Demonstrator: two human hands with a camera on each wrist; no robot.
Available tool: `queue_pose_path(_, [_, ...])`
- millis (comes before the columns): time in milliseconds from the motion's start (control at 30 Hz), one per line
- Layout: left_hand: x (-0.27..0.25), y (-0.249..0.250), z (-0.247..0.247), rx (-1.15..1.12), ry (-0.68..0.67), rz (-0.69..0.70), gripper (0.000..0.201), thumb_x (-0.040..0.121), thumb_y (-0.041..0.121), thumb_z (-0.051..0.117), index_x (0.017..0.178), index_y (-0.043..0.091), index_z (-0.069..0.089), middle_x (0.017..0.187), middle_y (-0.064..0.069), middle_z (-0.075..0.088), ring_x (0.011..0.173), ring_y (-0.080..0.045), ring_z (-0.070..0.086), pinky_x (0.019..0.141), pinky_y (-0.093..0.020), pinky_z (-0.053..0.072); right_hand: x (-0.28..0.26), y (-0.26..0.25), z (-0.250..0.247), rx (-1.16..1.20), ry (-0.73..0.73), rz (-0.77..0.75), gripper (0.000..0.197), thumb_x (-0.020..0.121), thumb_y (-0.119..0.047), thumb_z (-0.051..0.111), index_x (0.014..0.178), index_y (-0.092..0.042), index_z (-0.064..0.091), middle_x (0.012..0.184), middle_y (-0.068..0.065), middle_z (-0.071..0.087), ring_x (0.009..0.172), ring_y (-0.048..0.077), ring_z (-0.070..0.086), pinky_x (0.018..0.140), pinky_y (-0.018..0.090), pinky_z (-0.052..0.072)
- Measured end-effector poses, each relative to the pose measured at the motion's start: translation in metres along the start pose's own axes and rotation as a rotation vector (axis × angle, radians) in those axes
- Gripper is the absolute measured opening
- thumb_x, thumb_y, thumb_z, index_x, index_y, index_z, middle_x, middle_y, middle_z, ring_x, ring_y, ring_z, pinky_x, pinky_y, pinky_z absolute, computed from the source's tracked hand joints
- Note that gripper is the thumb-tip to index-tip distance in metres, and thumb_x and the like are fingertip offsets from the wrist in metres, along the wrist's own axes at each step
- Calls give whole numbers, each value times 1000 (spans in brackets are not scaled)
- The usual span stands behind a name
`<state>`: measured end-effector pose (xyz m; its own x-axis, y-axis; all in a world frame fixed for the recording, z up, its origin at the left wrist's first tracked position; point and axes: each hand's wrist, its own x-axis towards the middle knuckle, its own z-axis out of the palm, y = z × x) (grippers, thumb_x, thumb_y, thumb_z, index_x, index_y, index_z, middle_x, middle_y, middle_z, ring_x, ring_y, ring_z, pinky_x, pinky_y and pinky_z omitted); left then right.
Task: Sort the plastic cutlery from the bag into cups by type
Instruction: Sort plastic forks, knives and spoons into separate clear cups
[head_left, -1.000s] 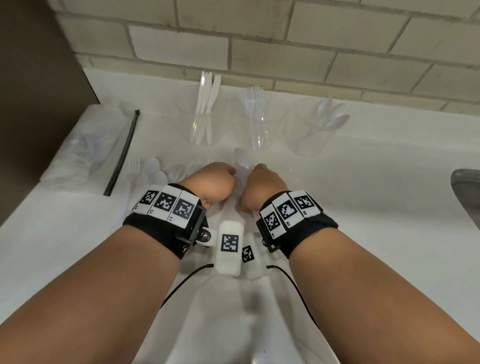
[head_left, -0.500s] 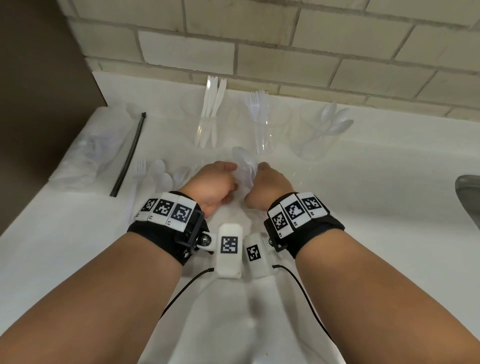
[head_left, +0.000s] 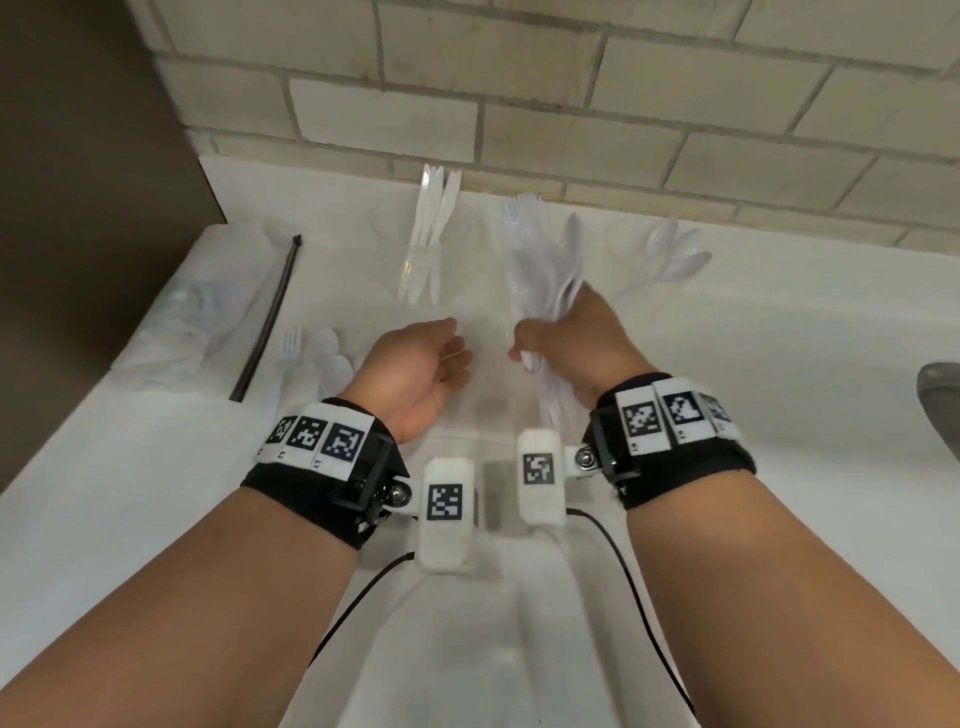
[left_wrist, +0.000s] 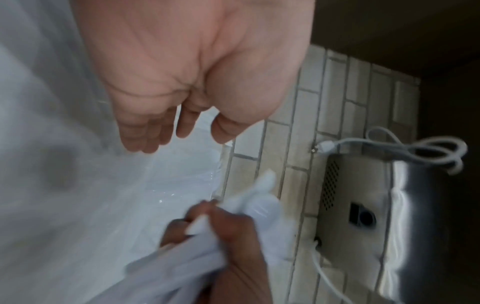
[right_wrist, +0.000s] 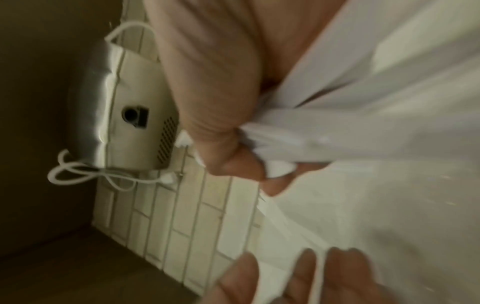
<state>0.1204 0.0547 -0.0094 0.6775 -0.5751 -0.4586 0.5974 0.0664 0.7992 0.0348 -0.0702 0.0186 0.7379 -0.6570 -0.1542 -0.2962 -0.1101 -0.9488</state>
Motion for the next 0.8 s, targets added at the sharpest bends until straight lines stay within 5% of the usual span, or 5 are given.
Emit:
queue_pose_path(167, [1, 2, -4, -84, -282, -296, 53, 95, 51, 41, 115, 4, 53, 94, -19, 61, 82, -35, 64, 101, -57, 40, -8, -35, 1, 536, -62, -271, 23, 73, 12, 61, 89, -3, 65, 75, 11, 65, 64, 21, 60, 58, 29, 48])
queue_pose_path(367, [-2, -1, -7, -129, -606, -485, 71, 95, 56, 34, 144, 4, 37, 144, -29, 39, 119, -46, 52, 106, -54, 37, -14, -37, 19, 594, -47, -330, 24, 76, 16, 66, 92, 0, 63, 69, -3, 70, 69, 13, 68, 67, 26, 53])
queue_pose_path(433, [-3, 3, -7, -200, -599, -469, 65, 99, 49, 33, 142, 0, 38, 144, -28, 40, 130, -42, 44, 113, -50, 31, -14, -32, 23, 570, -29, -318, 24, 74, 14, 69, 93, 0, 65, 72, -2, 71, 74, 15, 69, 72, 30, 54])
queue_pose_path(600, [1, 14, -8, -298, -471, -276, 46, 103, 26, 30, 130, -7, 47, 136, -26, 52, 114, -37, 60, 99, -50, 47, -16, -20, 29, 518, -4, -271, 40, 72, 14, 71, 109, 13, 58, 73, -1, 71, 73, 16, 70, 67, 31, 55])
queue_pose_path(800, [1, 15, -9, -205, -432, -287, 49, 96, 26, 37, 137, 0, 45, 142, -23, 46, 125, -39, 50, 105, -56, 39, -17, -14, 37, 477, -24, -228, 26, 71, 16, 70, 80, -8, 65, 69, 1, 70, 70, 18, 70, 68, 37, 58])
